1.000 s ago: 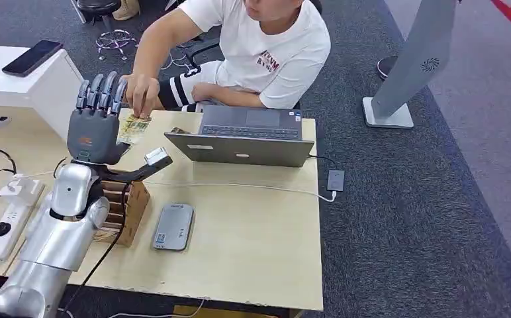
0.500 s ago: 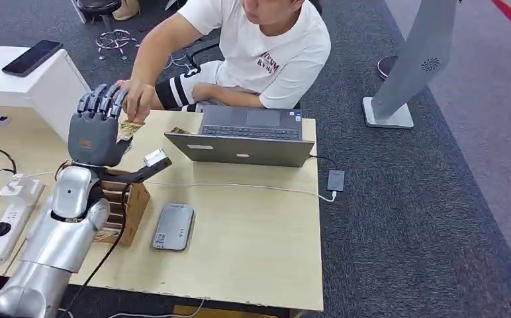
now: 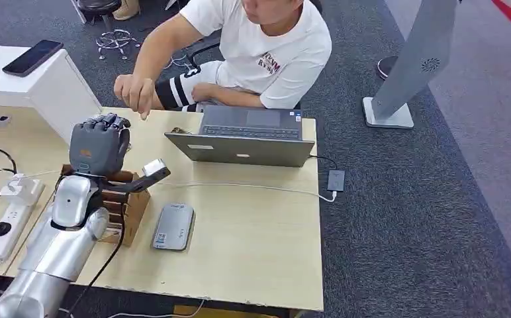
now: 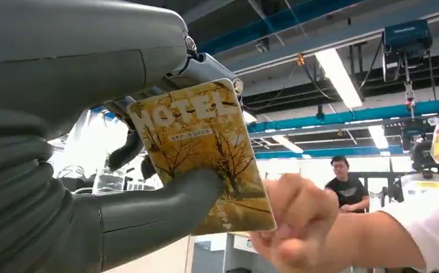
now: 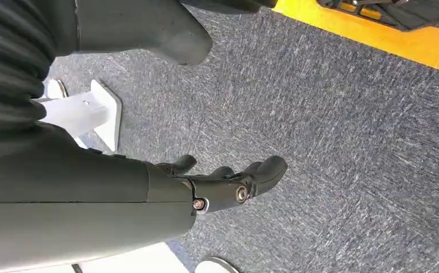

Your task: Pass the card to the sensor for recognition and then transmit it.

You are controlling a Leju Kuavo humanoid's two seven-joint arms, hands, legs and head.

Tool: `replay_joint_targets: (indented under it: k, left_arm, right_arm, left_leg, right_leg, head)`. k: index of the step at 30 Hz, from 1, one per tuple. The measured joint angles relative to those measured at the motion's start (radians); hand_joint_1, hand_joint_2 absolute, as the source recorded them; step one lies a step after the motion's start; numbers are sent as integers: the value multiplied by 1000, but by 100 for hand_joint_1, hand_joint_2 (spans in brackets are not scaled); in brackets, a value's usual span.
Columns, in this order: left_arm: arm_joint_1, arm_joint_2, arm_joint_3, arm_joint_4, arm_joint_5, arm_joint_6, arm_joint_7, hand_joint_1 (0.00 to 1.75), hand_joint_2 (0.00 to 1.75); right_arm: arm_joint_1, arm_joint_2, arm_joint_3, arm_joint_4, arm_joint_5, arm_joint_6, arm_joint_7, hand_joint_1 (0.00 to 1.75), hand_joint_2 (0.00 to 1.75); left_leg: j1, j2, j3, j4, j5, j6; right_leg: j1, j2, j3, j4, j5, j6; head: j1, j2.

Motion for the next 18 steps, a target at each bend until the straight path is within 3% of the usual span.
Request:
replay_joint_targets:
  k: [7,18]
  left_arm:
    - [60,0,0,-13,23,9,-26,175,175]
    - [183,-16,0,-147,21,-32,-53,175,175]
  right_arm:
    - [1,0,9,0,5,-5,14,0,175]
    - [13,2,10,0,14,-30,10,0,175]
  left_leg:
    - [0,0,0,0,0,0]
    - [0,0,0,0,-1,0]
  right_leg:
    - [0,0,0,0,0,0]
    - [0,0,-1,0,0,0]
  head:
    - [0,0]
    - [0,0]
